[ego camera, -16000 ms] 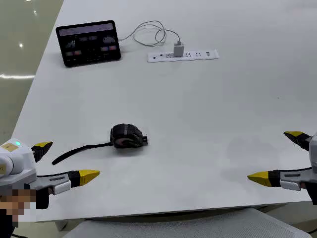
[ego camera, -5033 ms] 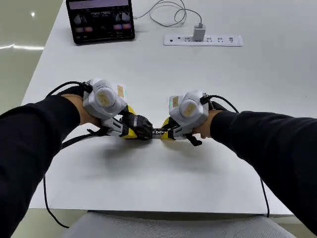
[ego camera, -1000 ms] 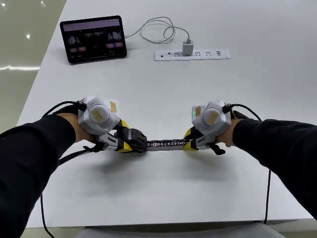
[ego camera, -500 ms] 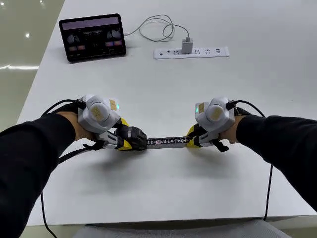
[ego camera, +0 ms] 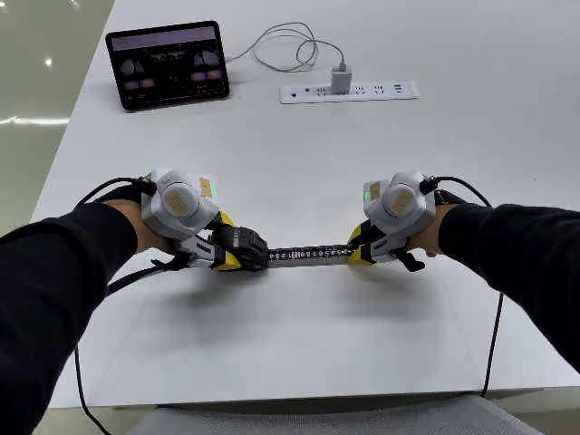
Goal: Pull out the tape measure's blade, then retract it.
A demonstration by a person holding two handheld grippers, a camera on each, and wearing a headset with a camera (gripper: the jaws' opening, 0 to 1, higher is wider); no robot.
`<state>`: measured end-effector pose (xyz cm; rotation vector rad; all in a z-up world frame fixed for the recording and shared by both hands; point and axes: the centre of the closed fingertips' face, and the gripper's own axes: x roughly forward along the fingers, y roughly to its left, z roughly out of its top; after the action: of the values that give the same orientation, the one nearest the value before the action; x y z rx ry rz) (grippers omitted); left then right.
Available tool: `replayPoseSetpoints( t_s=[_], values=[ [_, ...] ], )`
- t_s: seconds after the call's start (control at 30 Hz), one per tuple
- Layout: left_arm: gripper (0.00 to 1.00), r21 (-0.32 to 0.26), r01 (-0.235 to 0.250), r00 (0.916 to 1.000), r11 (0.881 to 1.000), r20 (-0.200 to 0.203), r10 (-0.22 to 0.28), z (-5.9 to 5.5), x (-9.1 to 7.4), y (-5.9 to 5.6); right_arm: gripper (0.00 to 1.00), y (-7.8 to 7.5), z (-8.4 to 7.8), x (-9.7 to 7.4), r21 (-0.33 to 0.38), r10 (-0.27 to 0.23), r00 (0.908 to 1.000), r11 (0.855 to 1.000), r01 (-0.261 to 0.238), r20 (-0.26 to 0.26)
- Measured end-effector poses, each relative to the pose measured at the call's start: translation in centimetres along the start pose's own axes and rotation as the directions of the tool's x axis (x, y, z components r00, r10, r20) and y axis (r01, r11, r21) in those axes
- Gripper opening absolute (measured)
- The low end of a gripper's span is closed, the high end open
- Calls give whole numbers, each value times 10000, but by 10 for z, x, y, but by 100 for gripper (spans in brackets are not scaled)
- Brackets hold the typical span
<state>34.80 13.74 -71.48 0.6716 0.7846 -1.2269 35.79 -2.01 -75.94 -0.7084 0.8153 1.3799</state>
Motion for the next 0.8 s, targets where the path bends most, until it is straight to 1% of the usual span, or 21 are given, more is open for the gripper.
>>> replayPoseSetpoints(
  t_s=[0.27,0.53,0.8],
  values=[
    [30,-24,-26,10000,10000,5,26,0,0,1,10,1,-3,-3,-13,-10,10000,10000,10,-40],
    [30,-57,-42,10000,10000,20,42,0,0,1,10,-1,-10,-9,2,-57,9999,10000,57,-148],
    [30,-70,-51,10000,10000,32,51,-1,0,1,10,1,-14,-14,25,-88,9997,10000,89,-233]
  ],
)
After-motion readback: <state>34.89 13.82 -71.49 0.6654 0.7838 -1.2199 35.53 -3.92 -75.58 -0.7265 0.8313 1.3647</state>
